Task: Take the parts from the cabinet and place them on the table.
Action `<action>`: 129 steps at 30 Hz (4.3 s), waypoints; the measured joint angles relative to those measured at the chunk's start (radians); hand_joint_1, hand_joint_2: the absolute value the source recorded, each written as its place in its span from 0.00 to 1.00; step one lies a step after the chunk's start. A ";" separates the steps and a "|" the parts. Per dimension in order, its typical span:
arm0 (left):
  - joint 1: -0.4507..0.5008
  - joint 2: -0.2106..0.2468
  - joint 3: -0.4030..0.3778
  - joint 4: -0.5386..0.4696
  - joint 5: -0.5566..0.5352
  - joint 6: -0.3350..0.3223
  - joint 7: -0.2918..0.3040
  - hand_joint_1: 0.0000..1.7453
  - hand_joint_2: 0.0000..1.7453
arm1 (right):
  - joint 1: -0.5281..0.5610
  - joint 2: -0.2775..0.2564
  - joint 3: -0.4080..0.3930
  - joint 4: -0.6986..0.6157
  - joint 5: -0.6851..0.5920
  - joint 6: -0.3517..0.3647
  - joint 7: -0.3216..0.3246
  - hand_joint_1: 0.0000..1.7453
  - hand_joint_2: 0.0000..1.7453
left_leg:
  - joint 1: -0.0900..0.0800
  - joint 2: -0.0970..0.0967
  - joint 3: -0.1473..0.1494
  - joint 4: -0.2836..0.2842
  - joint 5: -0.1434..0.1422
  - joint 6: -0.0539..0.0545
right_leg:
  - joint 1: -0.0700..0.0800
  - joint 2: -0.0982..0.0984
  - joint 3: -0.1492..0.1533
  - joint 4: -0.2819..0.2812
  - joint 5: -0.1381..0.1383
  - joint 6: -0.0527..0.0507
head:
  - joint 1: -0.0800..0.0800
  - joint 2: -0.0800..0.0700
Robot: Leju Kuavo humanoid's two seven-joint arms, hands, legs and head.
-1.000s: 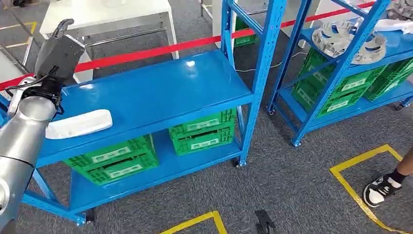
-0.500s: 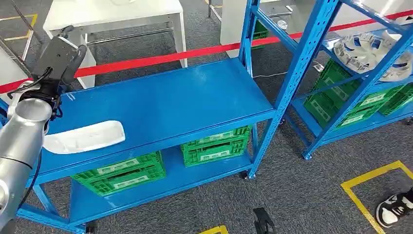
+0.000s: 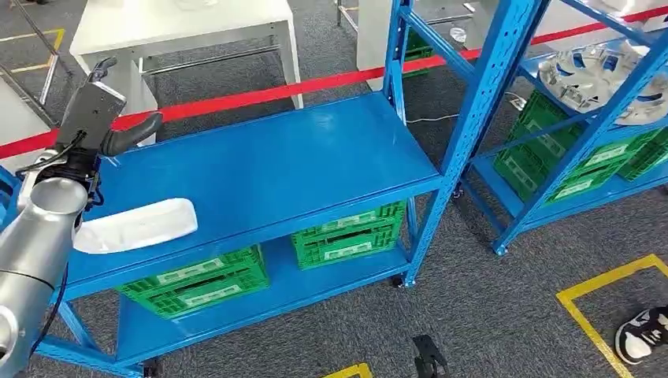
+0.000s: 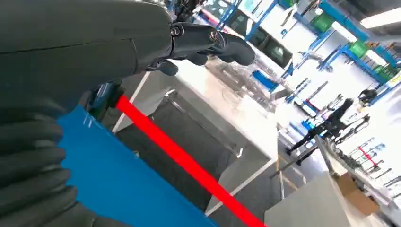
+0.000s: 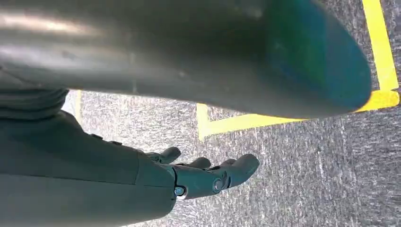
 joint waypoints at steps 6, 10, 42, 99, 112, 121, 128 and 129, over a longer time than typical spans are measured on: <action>0.031 0.031 -0.059 -0.028 -0.055 0.004 -0.031 0.00 1.00 | -0.003 0.000 0.000 0.000 0.011 0.003 0.000 0.00 0.00 | -0.007 -0.005 0.035 -0.024 -0.037 0.048 | 0.001 -0.002 0.005 0.001 -0.020 0.035 | 0.000 0.000; 0.056 0.070 -0.126 -0.030 -0.069 -0.079 -0.088 0.00 1.00 | -0.003 0.000 0.000 0.000 0.014 0.011 0.000 0.00 0.00 | -0.013 -0.005 0.041 -0.023 -0.047 0.067 | 0.008 -0.001 -0.162 0.289 -0.124 0.033 | 0.002 0.000; 0.320 0.228 -0.179 -0.244 0.038 -0.110 -0.251 0.00 1.00 | 0.001 -0.006 -0.031 0.000 0.022 0.017 -0.001 0.00 0.00 | -0.028 -0.009 0.052 -0.023 -0.054 0.046 | 0.031 0.000 -0.092 0.020 0.053 -0.013 | 0.000 0.000; 0.218 0.130 -0.546 0.106 -0.389 0.088 0.091 1.00 1.00 | 0.001 -0.006 -0.032 0.000 0.074 0.019 0.005 0.00 0.00 | -0.029 -0.009 0.051 -0.022 -0.056 0.046 | 0.030 0.001 -0.092 0.019 0.052 -0.012 | 0.000 0.000; 0.213 0.141 -0.534 0.156 -0.360 0.056 0.106 1.00 1.00 | 0.001 -0.006 -0.032 0.000 0.082 0.021 0.005 0.00 0.00 | -0.029 -0.009 0.051 -0.022 -0.056 0.046 | 0.030 0.000 -0.091 0.019 0.052 -0.012 | 0.000 0.000; 0.213 0.140 -0.514 0.157 -0.341 0.096 0.051 1.00 1.00 | 0.001 -0.006 -0.032 0.000 0.083 0.020 0.003 0.00 0.00 | -0.029 -0.008 0.052 -0.022 -0.056 0.046 | 0.030 0.001 -0.091 0.019 0.052 -0.012 | 0.000 0.000; 0.269 0.103 -0.350 0.108 0.024 0.068 -0.213 1.00 1.00 | 0.001 -0.006 -0.039 0.000 0.073 0.014 -0.006 0.00 0.00 | -0.029 -0.010 0.052 -0.021 -0.056 0.046 | 0.029 0.000 -0.091 0.019 0.052 -0.012 | 0.000 0.000; 0.281 0.094 -0.302 0.073 0.094 0.014 -0.233 1.00 1.00 | 0.000 -0.006 -0.044 0.000 0.072 0.014 -0.007 0.00 0.00 | -0.029 -0.011 0.052 -0.021 -0.057 0.046 | 0.029 0.000 -0.090 0.019 0.051 -0.011 | 0.000 0.000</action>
